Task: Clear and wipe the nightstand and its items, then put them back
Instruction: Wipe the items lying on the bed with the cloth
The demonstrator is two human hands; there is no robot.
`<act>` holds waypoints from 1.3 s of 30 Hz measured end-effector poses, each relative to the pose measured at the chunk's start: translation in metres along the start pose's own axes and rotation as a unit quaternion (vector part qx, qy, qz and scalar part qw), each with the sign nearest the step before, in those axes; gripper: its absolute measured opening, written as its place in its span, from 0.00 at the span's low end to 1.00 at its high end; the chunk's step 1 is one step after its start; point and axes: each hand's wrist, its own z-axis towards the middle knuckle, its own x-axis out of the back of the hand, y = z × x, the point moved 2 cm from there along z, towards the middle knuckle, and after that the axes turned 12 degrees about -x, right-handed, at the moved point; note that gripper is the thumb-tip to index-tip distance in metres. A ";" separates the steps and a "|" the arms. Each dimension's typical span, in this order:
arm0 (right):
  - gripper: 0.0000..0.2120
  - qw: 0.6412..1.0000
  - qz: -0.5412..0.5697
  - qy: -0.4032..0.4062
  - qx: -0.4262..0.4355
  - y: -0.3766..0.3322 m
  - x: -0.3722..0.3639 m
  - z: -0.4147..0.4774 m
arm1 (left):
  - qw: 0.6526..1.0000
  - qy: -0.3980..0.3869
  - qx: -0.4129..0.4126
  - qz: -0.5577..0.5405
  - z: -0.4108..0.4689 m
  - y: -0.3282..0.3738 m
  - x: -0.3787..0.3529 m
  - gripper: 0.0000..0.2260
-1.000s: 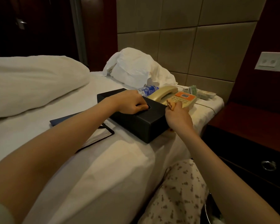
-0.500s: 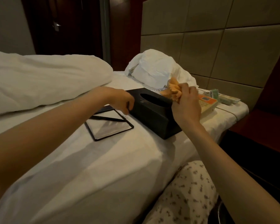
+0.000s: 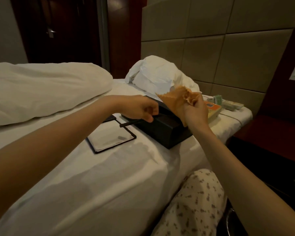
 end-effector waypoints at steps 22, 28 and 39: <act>0.10 0.889 0.291 0.022 -0.352 0.129 0.218 -0.037 | 0.901 0.014 -0.161 -0.403 0.185 0.196 -0.118 0.13; 0.13 0.886 0.308 0.045 -0.345 0.164 0.254 -0.075 | 0.871 -0.051 -0.120 -0.474 0.218 0.215 -0.181 0.11; 0.14 0.853 0.256 0.124 -0.437 0.206 0.237 -0.074 | 0.833 -0.065 -0.064 -0.546 0.246 0.222 -0.257 0.10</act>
